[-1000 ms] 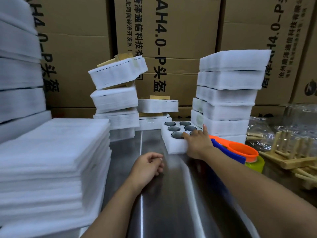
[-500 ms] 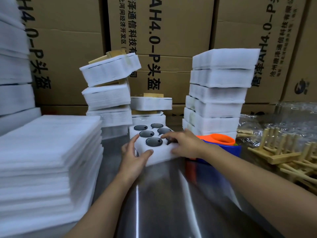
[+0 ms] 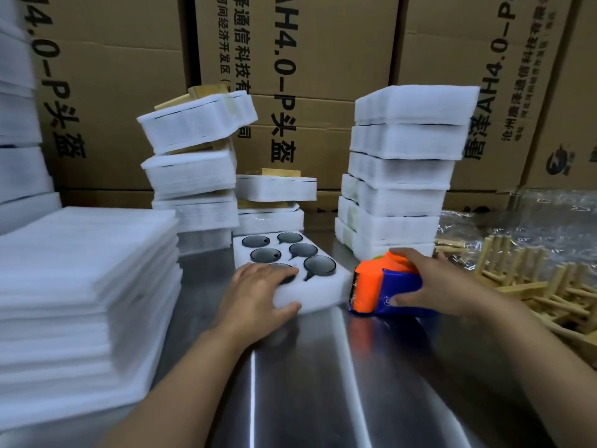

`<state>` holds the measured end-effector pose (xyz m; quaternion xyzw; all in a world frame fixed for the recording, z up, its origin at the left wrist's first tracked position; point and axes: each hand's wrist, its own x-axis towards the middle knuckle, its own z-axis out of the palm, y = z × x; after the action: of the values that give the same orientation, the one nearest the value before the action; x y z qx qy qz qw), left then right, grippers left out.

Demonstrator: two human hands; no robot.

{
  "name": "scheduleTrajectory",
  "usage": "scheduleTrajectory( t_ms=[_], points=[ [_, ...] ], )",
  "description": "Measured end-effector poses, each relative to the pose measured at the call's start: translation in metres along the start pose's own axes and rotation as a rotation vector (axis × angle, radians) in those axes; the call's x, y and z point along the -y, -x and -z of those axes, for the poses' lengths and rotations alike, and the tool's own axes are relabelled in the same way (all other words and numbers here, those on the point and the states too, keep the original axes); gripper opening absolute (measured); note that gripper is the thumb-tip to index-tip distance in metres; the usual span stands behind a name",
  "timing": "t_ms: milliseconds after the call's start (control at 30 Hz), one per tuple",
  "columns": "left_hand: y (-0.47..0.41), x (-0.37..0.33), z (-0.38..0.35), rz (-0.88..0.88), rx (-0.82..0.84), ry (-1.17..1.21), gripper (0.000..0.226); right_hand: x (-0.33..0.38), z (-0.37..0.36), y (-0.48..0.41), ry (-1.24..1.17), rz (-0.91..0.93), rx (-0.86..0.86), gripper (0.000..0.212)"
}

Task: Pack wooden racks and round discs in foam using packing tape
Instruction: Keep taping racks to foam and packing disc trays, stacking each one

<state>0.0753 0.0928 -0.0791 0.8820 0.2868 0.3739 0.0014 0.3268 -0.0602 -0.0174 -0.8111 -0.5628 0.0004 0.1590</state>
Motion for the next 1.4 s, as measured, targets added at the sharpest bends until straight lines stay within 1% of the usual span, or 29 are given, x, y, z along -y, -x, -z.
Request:
scheduleTrajectory(
  t_ms=[100, 167, 267, 333, 433, 500, 600, 667, 733, 767, 800, 833, 867, 900, 933, 967, 1033, 1067, 1133, 1200, 1267, 1333, 1400],
  points=[
    [-0.002, 0.001, 0.004, -0.008, 0.028, -0.045, 0.054, -0.015, 0.0, 0.005, -0.103, 0.06, -0.008, 0.075],
    [-0.003, 0.001, 0.006, 0.001, 0.035, -0.052, 0.054, -0.021, 0.002, 0.007, -0.132, 0.065, -0.008, 0.073],
    [-0.004, -0.001, 0.013, 0.03, 0.053, -0.079, 0.055, -0.028, 0.001, 0.008, -0.055, 0.059, -0.043, 0.076],
    [-0.004, -0.004, 0.02, 0.095, 0.026, -0.067, 0.054, -0.03, 0.0, 0.007, -0.007, 0.028, -0.078, 0.077],
    [-0.006, -0.007, 0.037, 0.251, 0.027, 0.009, 0.046, -0.029, -0.001, 0.007, 0.031, -0.022, -0.098, 0.079],
    [-0.008, -0.008, 0.048, 0.274, 0.092, 0.062, 0.049, -0.027, -0.003, 0.006, 0.061, -0.038, -0.102, 0.08],
    [-0.009, -0.013, 0.066, 0.314, 0.268, 0.223, 0.067, -0.024, -0.004, 0.006, 0.088, -0.045, -0.113, 0.079],
    [-0.007, -0.015, 0.075, 0.35, 0.354, 0.345, 0.061, -0.023, -0.005, 0.006, 0.086, -0.05, -0.117, 0.079],
    [-0.006, -0.014, 0.081, 0.365, 0.415, 0.417, 0.054, -0.022, -0.005, 0.006, 0.089, -0.056, -0.117, 0.079],
    [-0.005, -0.012, 0.082, 0.376, 0.404, 0.454, 0.052, -0.022, -0.005, 0.006, 0.094, -0.058, -0.12, 0.078],
    [-0.005, -0.008, 0.08, 0.406, 0.334, 0.497, 0.047, -0.021, -0.006, 0.007, 0.1, -0.06, -0.123, 0.078],
    [-0.006, -0.002, 0.076, 0.46, 0.203, 0.539, 0.04, -0.021, -0.006, 0.007, 0.108, -0.064, -0.125, 0.078],
    [-0.008, 0.004, 0.07, 0.52, 0.032, 0.54, 0.028, -0.02, -0.007, 0.008, 0.12, -0.07, -0.127, 0.078],
    [-0.01, 0.01, 0.064, 0.583, -0.124, 0.497, 0.018, -0.02, -0.007, 0.009, 0.137, -0.077, -0.134, 0.078],
    [-0.011, 0.016, 0.058, 0.65, -0.217, 0.465, 0.011, -0.02, -0.007, 0.009, 0.157, -0.083, -0.144, 0.079],
    [-0.011, 0.018, 0.054, 0.717, -0.233, 0.467, 0.018, -0.019, -0.007, 0.009, 0.176, -0.088, -0.154, 0.079],
    [-0.009, 0.023, 0.045, 0.841, -0.106, 0.616, 0.049, -0.017, -0.007, 0.011, 0.204, -0.097, -0.163, 0.081],
    [-0.007, 0.025, 0.042, 0.875, -0.024, 0.698, 0.051, -0.016, -0.007, 0.011, 0.213, -0.097, -0.17, 0.08],
    [-0.004, 0.023, 0.041, 0.929, 0.096, 0.807, 0.039, -0.013, -0.008, 0.012, 0.202, -0.08, -0.219, 0.076],
    [-0.003, 0.024, 0.041, 0.939, 0.152, 0.933, 0.04, -0.008, -0.009, 0.012, 0.147, -0.046, -0.323, 0.069],
    [-0.003, 0.023, 0.043, 0.899, 0.21, 1.047, 0.042, -0.002, -0.011, 0.013, 0.089, 0.003, -0.436, 0.062],
    [-0.004, 0.022, 0.047, 0.874, 0.301, 1.054, 0.041, 0.004, -0.014, 0.013, 0.055, 0.066, -0.517, 0.056],
    [-0.002, 0.016, 0.05, 0.85, 0.438, 1.026, 0.04, 0.011, -0.018, 0.013, 0.027, 0.129, -0.563, 0.053]
  ],
)
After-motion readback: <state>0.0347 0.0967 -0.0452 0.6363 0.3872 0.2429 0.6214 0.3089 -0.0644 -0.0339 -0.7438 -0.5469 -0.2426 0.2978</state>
